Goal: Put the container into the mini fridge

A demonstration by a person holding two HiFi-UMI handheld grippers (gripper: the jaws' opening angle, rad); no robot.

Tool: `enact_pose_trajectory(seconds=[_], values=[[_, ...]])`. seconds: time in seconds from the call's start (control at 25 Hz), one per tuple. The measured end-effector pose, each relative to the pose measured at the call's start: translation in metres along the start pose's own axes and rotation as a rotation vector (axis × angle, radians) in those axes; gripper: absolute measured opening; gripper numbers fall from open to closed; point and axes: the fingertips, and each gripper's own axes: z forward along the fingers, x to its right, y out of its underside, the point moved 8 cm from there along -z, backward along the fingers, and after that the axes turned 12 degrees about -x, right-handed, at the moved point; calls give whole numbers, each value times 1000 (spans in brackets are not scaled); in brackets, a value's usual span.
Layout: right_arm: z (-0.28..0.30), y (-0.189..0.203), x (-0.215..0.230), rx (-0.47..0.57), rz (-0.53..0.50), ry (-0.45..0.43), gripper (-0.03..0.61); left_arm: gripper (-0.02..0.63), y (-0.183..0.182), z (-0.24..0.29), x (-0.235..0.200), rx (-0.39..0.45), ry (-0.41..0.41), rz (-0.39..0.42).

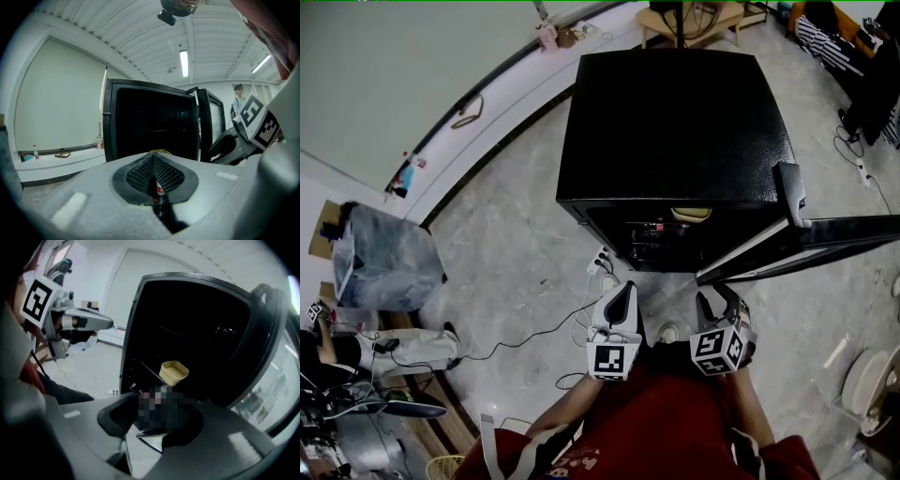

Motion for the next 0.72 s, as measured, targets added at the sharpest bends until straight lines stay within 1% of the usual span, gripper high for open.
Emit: enact_pose_trajectory(seconds=[0.12,0.28,0.36,0.48,0.64,0.72], values=[[-18,-5,5,71,119,-34,147,5,-7,-5,0,16,-2,-9],[-42,-14,15,181,229,-86,149,5,-14,-12,-1,29,-9,-50],[-52,-16,21,237,284,-89,149,5,-19,-13,-2,18,-9,-42],[-67,-20,33,307,348,-62,149,5,-23,-13,-3,20,-10,-24],[-78,-26,51,357,337,28,149,5,-34,-13,-5,22,-9,-4],[-85,-29,61,379,353,55,149,5,-44,-14,-4,30,-1,7]])
